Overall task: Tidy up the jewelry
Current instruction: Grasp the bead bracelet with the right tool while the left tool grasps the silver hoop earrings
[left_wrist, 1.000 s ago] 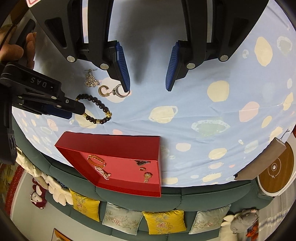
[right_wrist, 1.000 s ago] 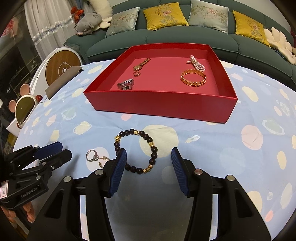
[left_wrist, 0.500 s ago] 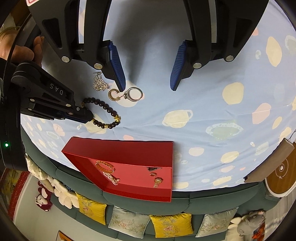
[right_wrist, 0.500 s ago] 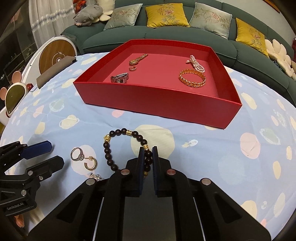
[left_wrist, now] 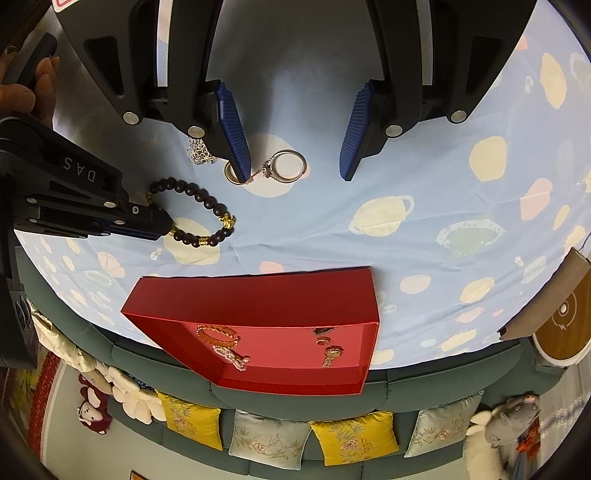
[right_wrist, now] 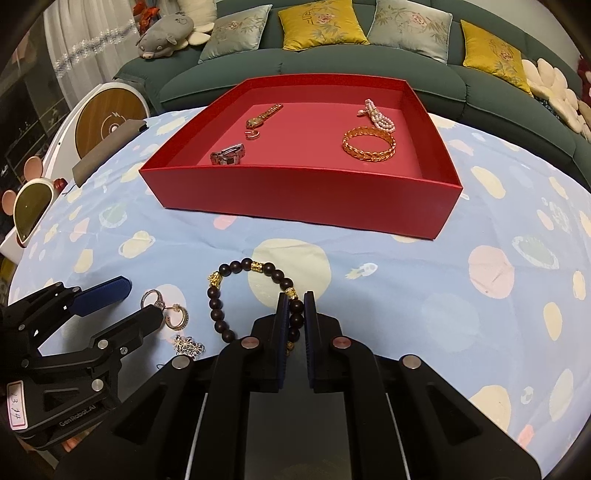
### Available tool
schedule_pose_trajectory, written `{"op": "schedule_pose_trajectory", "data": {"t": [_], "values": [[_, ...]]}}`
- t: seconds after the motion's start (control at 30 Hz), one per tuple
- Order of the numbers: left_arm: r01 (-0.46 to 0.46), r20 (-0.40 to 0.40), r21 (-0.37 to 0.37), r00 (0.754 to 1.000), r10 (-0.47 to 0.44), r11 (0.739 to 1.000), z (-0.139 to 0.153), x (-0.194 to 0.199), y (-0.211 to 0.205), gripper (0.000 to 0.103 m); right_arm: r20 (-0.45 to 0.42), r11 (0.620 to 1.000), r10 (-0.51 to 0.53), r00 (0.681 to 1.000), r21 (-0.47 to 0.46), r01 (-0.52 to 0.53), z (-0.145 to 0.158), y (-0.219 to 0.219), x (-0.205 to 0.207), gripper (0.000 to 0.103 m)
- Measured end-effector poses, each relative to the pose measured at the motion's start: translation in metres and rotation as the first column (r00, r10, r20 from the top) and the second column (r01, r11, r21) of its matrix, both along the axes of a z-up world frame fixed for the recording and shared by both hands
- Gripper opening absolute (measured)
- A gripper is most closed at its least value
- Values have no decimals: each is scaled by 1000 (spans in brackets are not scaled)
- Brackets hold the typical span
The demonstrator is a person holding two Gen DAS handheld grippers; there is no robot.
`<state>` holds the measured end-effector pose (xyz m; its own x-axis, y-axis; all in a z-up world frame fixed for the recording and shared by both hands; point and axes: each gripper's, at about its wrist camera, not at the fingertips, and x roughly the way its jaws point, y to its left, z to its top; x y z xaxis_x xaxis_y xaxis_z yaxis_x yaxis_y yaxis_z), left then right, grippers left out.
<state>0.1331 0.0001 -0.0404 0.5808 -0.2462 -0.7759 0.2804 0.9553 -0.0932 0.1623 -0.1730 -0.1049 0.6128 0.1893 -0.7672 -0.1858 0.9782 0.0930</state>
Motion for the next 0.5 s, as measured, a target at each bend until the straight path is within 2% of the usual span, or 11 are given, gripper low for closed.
{"op": "schedule_pose_trajectory", "data": {"t": [0.07,0.23,0.5], "values": [[5,5,2,1000,-5,1000,0,0,-3,44,-1,1000,-2,1000,1,2,0,-2,-1,7],[8,8,-5,1000,-8,1000,0,1,-5,23,2,1000,-9,1000,6,9,2,-7,-2,7],[6,5,-10,1000,-6,1000,0,1,-4,22,6,1000,-9,1000,12,9,4,-10,-3,7]]}}
